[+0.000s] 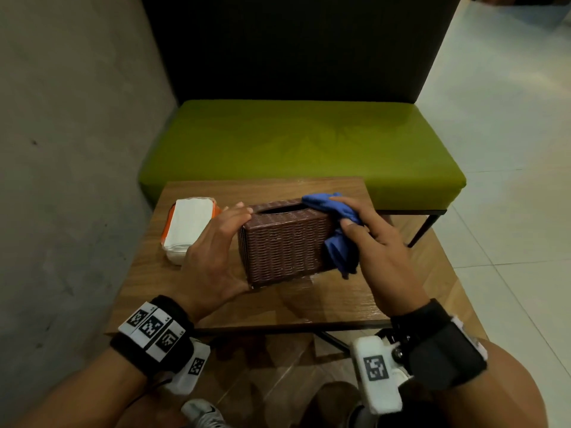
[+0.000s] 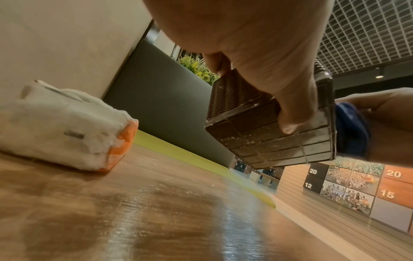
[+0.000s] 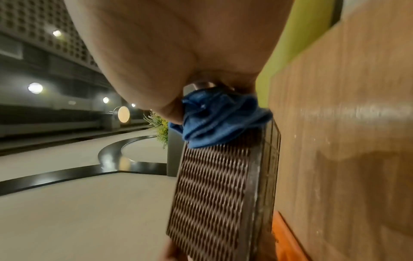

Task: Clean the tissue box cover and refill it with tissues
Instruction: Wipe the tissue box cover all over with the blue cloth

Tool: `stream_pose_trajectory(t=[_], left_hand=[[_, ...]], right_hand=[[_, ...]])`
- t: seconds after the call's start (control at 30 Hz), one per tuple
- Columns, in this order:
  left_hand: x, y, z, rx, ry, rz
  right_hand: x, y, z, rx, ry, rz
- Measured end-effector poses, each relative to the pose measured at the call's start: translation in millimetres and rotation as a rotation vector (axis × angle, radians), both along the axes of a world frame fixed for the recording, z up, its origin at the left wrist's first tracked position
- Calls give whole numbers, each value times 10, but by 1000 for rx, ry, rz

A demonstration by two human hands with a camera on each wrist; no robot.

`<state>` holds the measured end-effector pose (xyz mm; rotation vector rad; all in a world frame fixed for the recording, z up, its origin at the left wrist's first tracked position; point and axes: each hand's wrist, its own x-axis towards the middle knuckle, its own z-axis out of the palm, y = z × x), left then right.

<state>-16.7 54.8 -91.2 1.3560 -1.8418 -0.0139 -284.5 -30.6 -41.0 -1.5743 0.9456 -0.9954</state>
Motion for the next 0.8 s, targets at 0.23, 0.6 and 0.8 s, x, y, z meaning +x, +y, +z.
stream_pose_trajectory(t=[0.23, 0.6, 0.8], left_hand=[[-4, -128, 11, 124, -223, 156], [-204, -222, -239, 346, -142, 474], [-285, -222, -294, 371, 286, 372]], right_hand=[[59, 175, -212, -216, 151, -161], [291, 395, -531, -197, 200, -226], [322, 443, -532, -214, 214, -232]])
